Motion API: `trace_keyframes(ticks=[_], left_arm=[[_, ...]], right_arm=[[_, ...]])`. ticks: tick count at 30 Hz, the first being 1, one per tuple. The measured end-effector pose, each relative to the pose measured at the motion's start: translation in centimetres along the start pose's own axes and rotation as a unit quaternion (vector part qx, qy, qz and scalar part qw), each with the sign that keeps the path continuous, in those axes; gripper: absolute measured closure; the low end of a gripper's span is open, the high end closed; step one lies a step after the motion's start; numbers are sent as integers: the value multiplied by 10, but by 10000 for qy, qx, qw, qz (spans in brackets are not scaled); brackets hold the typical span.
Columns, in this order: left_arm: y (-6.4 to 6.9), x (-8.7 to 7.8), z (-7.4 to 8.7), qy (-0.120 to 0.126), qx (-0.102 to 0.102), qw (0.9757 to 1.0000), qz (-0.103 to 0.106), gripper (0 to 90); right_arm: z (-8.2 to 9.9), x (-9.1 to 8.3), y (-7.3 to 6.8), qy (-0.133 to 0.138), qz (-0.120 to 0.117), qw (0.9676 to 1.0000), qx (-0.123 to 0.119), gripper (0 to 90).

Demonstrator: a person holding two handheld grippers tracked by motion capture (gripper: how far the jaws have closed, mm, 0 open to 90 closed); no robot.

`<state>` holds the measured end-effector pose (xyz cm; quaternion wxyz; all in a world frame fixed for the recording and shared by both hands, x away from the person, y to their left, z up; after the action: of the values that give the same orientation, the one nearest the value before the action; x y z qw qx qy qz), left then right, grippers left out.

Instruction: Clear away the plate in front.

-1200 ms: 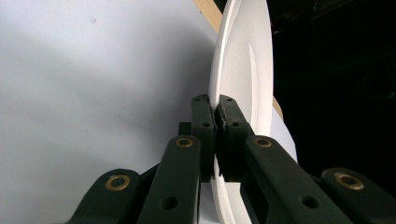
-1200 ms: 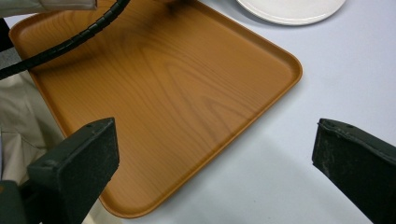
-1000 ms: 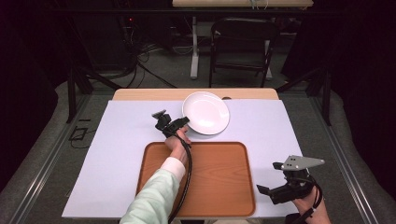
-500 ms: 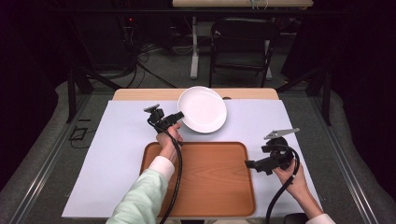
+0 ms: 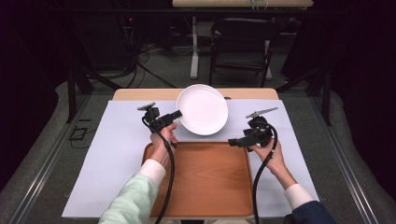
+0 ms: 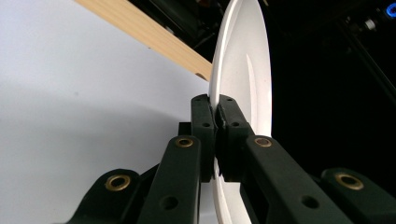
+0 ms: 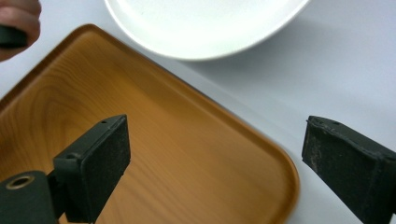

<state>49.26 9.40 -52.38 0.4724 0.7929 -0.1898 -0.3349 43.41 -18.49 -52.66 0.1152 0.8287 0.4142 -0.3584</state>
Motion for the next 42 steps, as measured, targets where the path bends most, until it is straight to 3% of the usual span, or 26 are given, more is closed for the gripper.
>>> trace_keyframes(ticks=[5,12,14,17,19,20,21,23,26,30,37,42], left_arm=[[8,-13,2,-94,190,9997,157,874],[13,-32,9,-288,447,9979,364,873],[13,-36,13,-351,438,9976,413,874],[13,-40,21,-502,551,9960,492,873],[14,-41,25,-579,591,9949,578,873],[14,-41,25,-579,591,9949,578,873],[15,-43,29,-661,682,9936,618,873],[16,-45,30,-667,737,9930,642,872],[14,-49,30,-700,824,9914,732,872],[13,-56,32,-781,938,9894,784,872],[7,-68,36,-869,1140,9865,798,867],[3,-75,36,-877,1171,9856,853,861]], right_arm=[[-13,16,8,83,-20,9999,102,95],[-25,23,19,422,-149,9981,428,143],[-26,26,19,464,-186,9976,469,155],[-29,31,20,567,-352,9961,575,244],[-31,32,19,700,-504,9936,723,349],[-31,32,19,700,-504,9936,723,349],[-33,32,16,727,-575,9932,706,447],[-33,32,15,714,-568,9935,683,442],[-33,28,12,766,-666,9920,750,506],[-34,20,5,840,-761,9914,648,568],[-29,16,-8,761,-881,9913,617,621],[-29,12,-15,808,-965,9903,583,655]])
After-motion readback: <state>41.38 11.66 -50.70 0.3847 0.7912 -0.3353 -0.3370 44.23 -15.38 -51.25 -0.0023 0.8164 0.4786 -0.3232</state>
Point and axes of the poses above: each handheld gripper's, and its own axes: x roughly forward along the jaws, z roughly out of its underside, y roughly to its right, the point moved 6 cm from there along x, roughly forward along the jaws, and after that the axes turned 15 degrees about -x, right-handed, at the moved point
